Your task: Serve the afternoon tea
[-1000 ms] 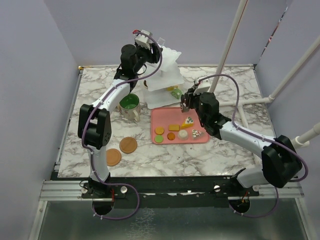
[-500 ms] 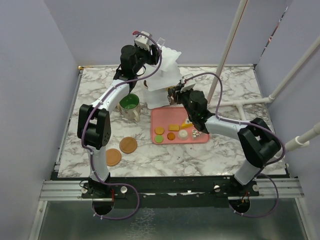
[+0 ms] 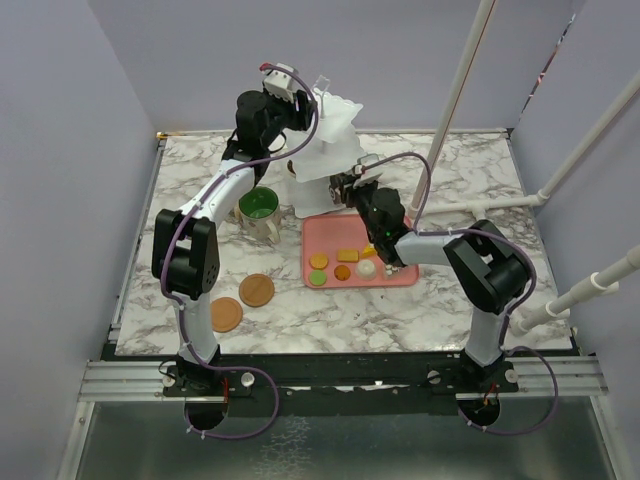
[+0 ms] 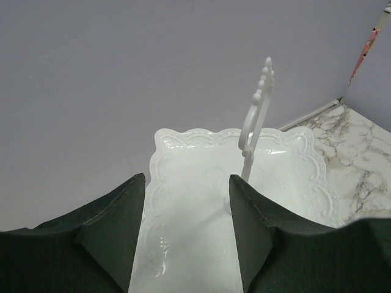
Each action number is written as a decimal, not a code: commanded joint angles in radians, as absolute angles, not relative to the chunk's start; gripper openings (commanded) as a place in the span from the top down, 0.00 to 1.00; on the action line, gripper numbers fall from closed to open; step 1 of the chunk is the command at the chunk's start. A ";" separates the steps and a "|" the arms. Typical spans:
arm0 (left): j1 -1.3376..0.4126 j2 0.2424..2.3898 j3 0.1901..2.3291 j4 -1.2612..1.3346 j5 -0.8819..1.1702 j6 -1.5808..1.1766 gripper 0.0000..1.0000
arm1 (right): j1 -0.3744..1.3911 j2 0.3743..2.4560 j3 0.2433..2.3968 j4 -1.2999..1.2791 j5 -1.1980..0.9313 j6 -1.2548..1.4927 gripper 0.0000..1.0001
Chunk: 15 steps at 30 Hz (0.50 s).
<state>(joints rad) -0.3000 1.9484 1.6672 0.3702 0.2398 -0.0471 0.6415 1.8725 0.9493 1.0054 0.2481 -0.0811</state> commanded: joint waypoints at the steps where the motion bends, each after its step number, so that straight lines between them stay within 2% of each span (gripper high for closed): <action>1: -0.293 1.901 1.655 0.372 0.257 -0.044 0.41 | 0.645 1.919 0.991 1.140 0.252 -0.099 0.83; 15: -0.289 1.895 1.643 0.372 0.285 -0.046 0.41 | 0.646 2.032 0.970 1.223 0.294 -0.104 0.81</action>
